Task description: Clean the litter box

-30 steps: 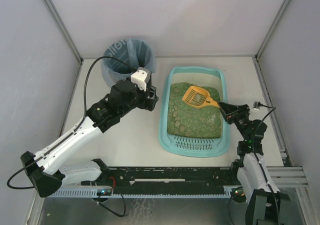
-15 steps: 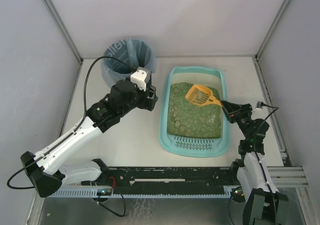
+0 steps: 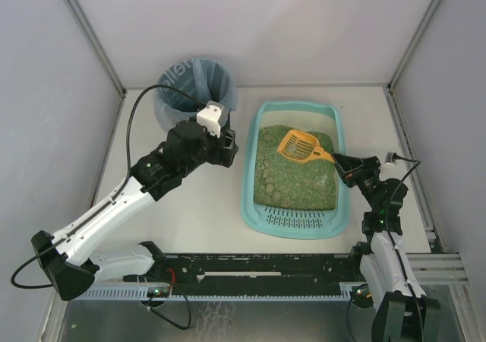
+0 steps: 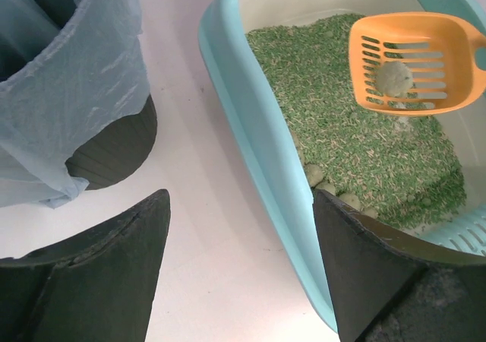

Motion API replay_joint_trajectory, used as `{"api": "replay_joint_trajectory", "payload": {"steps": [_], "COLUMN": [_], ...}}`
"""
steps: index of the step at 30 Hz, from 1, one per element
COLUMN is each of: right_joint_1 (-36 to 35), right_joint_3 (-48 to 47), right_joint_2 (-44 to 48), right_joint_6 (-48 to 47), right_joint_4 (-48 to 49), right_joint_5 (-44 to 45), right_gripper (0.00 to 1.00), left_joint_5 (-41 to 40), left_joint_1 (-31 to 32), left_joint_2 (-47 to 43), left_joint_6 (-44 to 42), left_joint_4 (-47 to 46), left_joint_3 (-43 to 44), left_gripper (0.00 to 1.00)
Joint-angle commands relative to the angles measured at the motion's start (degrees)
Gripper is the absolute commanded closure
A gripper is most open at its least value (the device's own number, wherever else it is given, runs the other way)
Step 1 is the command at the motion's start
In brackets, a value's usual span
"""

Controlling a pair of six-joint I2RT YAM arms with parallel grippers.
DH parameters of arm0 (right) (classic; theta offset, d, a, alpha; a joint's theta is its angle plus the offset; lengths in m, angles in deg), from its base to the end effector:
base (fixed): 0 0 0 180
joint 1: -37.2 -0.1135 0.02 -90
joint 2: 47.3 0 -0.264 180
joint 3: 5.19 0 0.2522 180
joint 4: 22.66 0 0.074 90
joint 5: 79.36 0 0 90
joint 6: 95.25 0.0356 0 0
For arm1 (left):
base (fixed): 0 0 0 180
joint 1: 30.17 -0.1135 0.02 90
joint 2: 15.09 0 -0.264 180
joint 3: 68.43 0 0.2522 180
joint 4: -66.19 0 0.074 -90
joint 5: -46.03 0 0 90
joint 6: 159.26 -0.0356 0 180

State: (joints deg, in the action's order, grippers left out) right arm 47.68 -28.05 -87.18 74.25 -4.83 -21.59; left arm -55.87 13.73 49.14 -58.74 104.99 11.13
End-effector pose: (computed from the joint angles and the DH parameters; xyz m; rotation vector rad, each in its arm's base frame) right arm 0.1634 -0.0109 0.2104 0.8322 1.5227 1.3533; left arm 0.1840 -0.1669 0.3746 0.4411 1.9450 -0.4124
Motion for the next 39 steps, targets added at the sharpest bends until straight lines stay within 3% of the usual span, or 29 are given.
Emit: {"api": "replay_joint_trajectory", "payload": {"steps": [1, 9, 18, 28, 34, 39], "right_joint_1": [-1.42, -10.79, -25.53, -33.58, -34.0, -34.98], "right_joint_3": [-5.6, -15.41, -34.56, -63.41, -70.81, -79.73], "right_joint_2": [1.31, -2.07, -19.87, -42.33, -53.71, -58.93], "right_joint_6": [-1.41, -1.9, -5.32, -15.44, -21.59, -33.02], "right_joint_4": [-1.34, -5.79, -7.26, -9.88, -1.54, -5.97], "right_joint_5": [3.33, 13.77, 23.72, 25.68, 16.91, 13.96], "right_gripper": [1.0, 1.0, 1.0, 1.0, 1.0, 1.0], "left_joint_5": [1.05, 4.62, 1.01, -0.64, -0.64, -1.86], "left_joint_1": [-3.28, -15.41, -28.42, -29.38, -29.41, -29.43], "left_joint_2": [-0.66, -2.73, -6.57, -8.58, -10.76, -12.79], "left_joint_6": [1.9, 5.42, 6.95, 6.46, 6.53, 7.24], "left_joint_4": [-0.83, -2.29, -3.76, -4.74, -7.21, -9.54], "left_joint_3": [4.54, 3.74, 1.73, 0.73, -1.17, -2.28], "left_gripper": [0.2, 0.22, 0.22, 0.22, 0.21, 0.18]}}
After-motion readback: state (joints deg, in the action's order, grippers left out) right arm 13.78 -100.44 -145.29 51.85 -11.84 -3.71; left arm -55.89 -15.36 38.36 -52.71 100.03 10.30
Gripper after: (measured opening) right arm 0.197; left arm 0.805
